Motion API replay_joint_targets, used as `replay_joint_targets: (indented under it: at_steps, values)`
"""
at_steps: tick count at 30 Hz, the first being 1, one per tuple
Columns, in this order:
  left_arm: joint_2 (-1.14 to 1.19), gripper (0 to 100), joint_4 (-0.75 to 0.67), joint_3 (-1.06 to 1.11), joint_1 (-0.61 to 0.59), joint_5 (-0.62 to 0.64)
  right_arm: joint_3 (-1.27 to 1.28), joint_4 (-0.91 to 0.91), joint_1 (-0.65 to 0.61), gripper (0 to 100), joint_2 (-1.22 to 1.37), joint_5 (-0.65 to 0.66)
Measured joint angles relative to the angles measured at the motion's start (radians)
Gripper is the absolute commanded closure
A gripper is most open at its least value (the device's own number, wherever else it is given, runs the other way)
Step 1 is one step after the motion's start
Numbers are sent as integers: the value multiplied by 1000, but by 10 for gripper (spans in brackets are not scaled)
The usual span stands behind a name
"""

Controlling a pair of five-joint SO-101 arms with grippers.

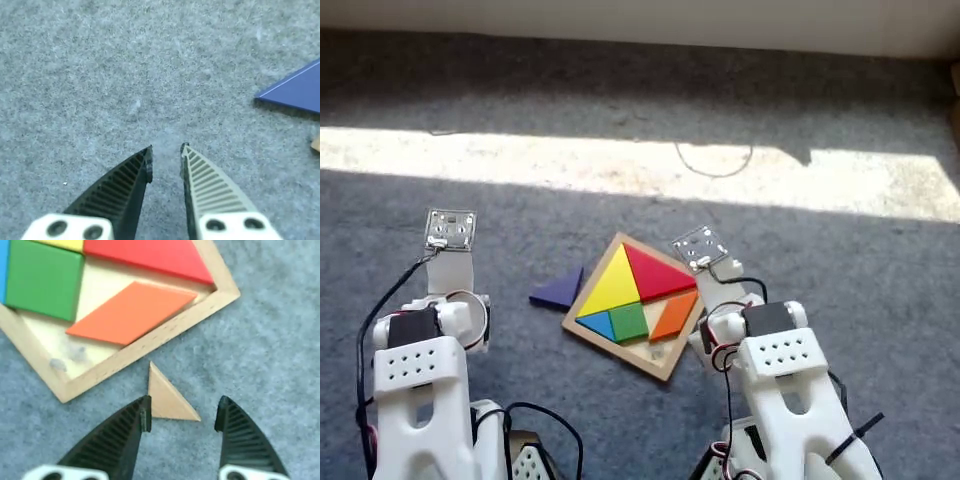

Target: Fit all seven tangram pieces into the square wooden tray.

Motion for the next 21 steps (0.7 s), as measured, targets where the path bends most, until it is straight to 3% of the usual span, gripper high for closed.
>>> replay_joint_targets:
  at_steps: [5, 9, 15, 21]
  values:
    - [0, 898, 0, 0, 0, 0, -51, 74, -6, 785, 0, 169]
    - [0, 898, 0, 0, 0, 0, -51, 78, -81, 785, 0, 258]
    - [0, 898, 0, 0, 0, 0, -51, 78, -129, 785, 17, 276]
    - [0, 898, 0, 0, 0, 0, -66, 78, -129, 785, 232, 276]
